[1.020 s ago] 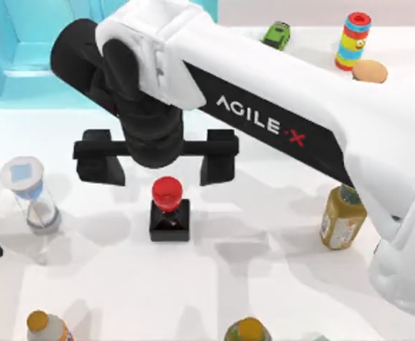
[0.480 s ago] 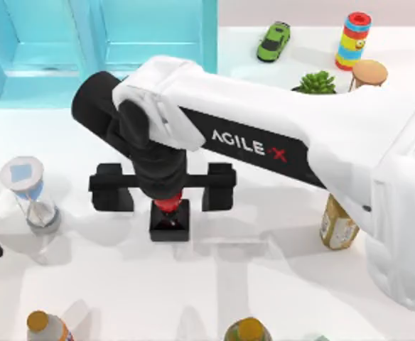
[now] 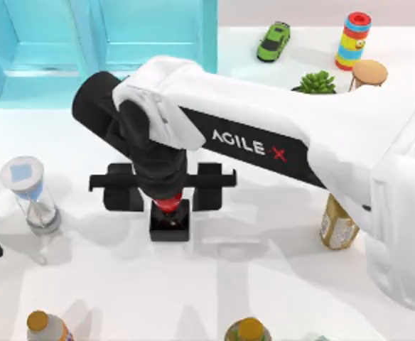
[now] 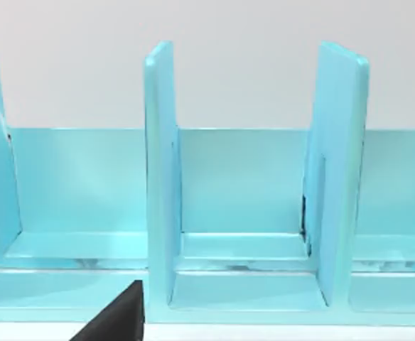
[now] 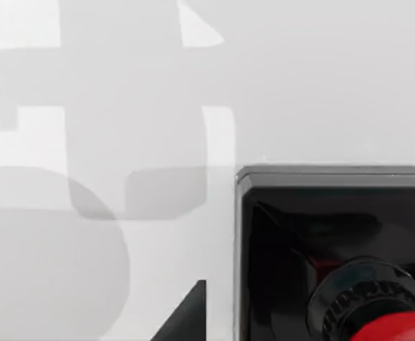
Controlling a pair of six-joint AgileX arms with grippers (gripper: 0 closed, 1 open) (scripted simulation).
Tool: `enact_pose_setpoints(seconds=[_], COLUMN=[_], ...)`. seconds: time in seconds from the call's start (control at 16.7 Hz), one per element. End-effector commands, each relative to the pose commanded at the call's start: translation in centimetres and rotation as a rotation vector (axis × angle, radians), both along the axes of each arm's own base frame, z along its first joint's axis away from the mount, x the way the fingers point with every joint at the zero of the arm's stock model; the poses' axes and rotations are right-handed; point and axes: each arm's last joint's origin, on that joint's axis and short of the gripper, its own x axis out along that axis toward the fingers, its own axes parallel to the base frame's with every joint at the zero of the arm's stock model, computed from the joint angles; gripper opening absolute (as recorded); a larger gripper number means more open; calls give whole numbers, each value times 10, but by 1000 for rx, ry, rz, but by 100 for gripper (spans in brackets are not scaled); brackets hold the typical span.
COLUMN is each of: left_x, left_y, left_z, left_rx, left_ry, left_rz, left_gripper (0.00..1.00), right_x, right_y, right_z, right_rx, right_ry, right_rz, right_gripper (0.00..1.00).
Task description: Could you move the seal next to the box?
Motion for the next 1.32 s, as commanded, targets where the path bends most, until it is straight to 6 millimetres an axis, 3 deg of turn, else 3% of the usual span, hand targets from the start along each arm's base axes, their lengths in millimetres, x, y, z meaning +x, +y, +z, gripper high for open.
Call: enact_pose_setpoints(seconds=[0.42, 1.02, 1.32], left_x=[0, 0, 0], left_y=[0, 0, 0], left_z=[0, 0, 0], left_rx=[0, 0, 0], left_ry=[0, 0, 0], left_rz=[0, 0, 0], left_gripper=[100, 100, 100], right_x=[0, -1, 1], right_y=[0, 1, 1], right_z=[0, 1, 34], right_rx=[0, 1, 2], right_ry=[0, -1, -9], right_rz=[0, 1, -4], right_gripper=[2, 0, 0])
